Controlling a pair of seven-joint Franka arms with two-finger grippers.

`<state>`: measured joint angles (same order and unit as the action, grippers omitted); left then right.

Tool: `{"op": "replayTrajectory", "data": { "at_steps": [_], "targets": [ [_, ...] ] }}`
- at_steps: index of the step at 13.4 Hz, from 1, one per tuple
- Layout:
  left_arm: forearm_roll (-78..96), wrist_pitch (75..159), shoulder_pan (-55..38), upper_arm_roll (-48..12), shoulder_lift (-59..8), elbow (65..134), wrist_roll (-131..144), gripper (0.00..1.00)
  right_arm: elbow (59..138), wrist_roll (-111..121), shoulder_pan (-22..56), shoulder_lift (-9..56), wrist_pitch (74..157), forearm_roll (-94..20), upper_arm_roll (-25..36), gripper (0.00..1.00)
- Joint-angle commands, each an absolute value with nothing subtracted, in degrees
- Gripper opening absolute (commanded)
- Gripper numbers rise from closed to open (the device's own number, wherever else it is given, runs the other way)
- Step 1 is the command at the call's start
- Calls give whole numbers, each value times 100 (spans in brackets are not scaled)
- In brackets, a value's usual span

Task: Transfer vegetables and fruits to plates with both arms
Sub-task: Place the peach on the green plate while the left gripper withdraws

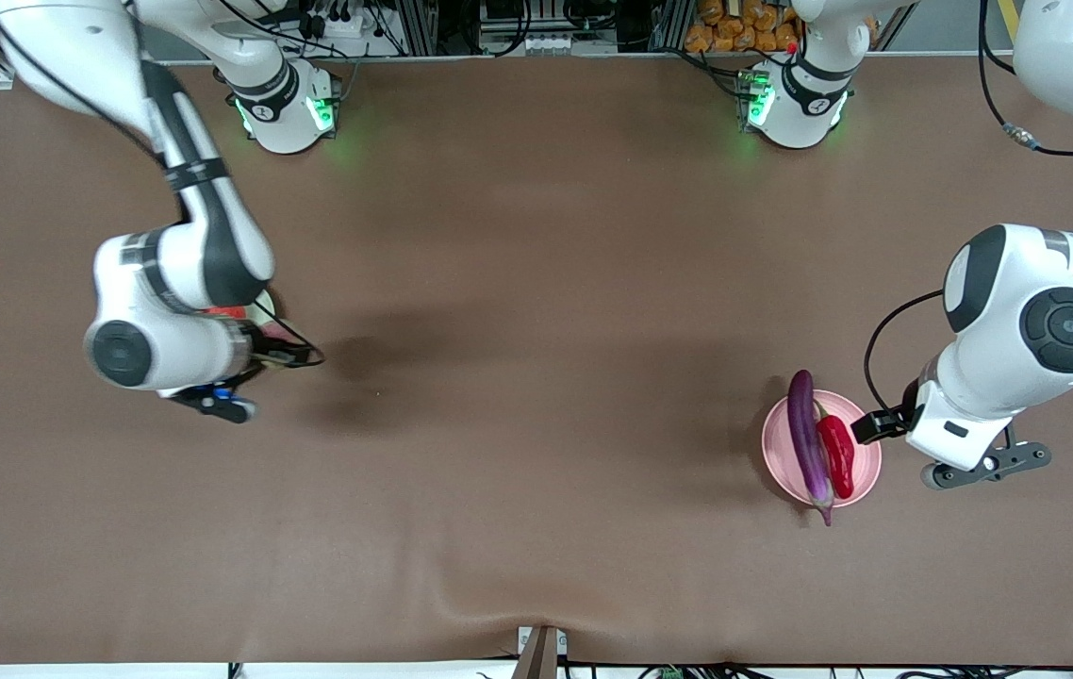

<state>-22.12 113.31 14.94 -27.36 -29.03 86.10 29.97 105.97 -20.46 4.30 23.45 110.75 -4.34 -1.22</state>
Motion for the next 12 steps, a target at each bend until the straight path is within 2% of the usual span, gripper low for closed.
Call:
{"op": "replayTrajectory", "data": {
  "at_steps": [1, 5, 11, 12],
  "targets": [
    [-2083, 11206, 1591, -2795, -2760, 8578, 2857, 100, 11057, -1347, -165, 2144, 11461, -125, -255, 0],
    [-2066, 11022, 1617, -2804, -2400, 8569, 2856, 100, 11083, -635, -746, 2311, 11715, 114, -264, 0],
    [-1284, 10144, 1863, -2821, -1873, 8297, 2242, 100, 11380, 439, -1511, 2663, 12426, 114, -272, 0],
    [-1187, 9951, 1863, -2821, -1759, 8288, 2224, 100, 11582, 413, -1451, 2637, 12576, 106, -272, 15]
  ]
}}
